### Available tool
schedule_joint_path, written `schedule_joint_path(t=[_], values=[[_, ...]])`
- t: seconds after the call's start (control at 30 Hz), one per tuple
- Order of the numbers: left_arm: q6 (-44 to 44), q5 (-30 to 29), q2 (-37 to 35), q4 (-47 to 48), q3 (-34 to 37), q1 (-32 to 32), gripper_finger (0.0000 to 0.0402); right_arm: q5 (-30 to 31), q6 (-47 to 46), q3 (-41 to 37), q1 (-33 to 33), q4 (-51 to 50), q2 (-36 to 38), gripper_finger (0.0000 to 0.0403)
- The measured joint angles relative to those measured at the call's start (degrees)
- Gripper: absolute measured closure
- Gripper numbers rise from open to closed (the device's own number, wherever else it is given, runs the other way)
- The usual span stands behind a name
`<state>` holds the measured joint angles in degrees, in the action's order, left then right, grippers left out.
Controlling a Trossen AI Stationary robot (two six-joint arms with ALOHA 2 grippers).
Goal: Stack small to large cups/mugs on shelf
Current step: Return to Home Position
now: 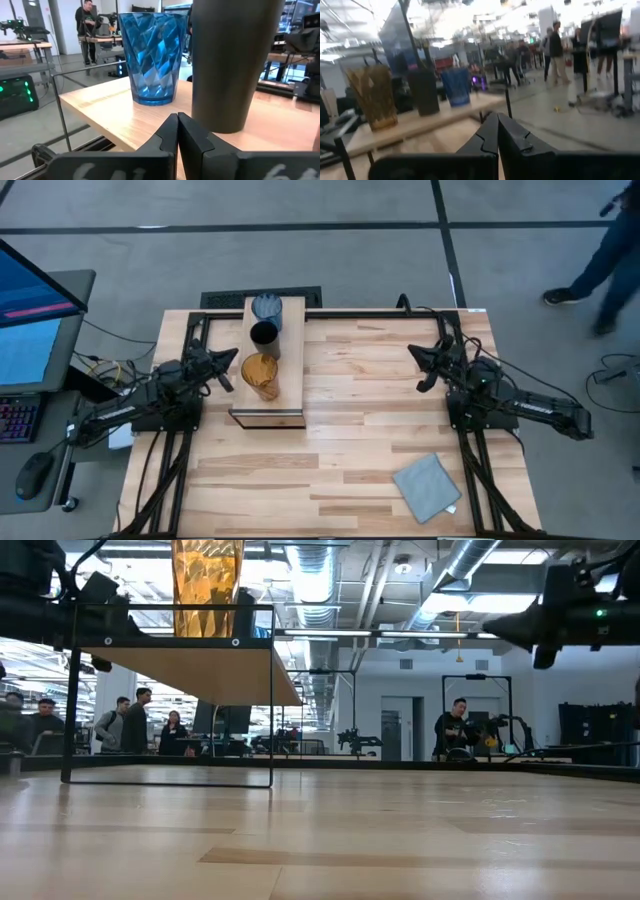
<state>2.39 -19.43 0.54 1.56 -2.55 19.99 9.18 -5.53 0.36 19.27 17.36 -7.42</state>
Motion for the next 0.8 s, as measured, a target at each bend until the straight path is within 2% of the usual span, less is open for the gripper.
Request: schedule_joint_path(t=[0.13, 0.33, 0.47, 0.8], values=[[-0.9, -0.3, 0.1, 0.1, 0.0, 0.0, 0.0402, 1.0, -2.2, 0.0, 0.0, -5.7, 0.0, 0.0377], [-7.7, -0.4, 0.1, 0.2, 0.0, 0.0, 0.0402, 1.4, -6.6, 0.0, 0.4, -10.2, 0.0, 0.0377], [-9.3, -0.4, 0.1, 0.3, 0.0, 0.0, 0.0402, 1.4, -10.0, 0.0, 0.5, -14.9, 0.0, 0.0377], [-10.0, -0.4, 0.1, 0.4, 0.0, 0.0, 0.0402, 1.3, -9.6, 0.3, 0.5, -15.9, -0.1, 0.0377]])
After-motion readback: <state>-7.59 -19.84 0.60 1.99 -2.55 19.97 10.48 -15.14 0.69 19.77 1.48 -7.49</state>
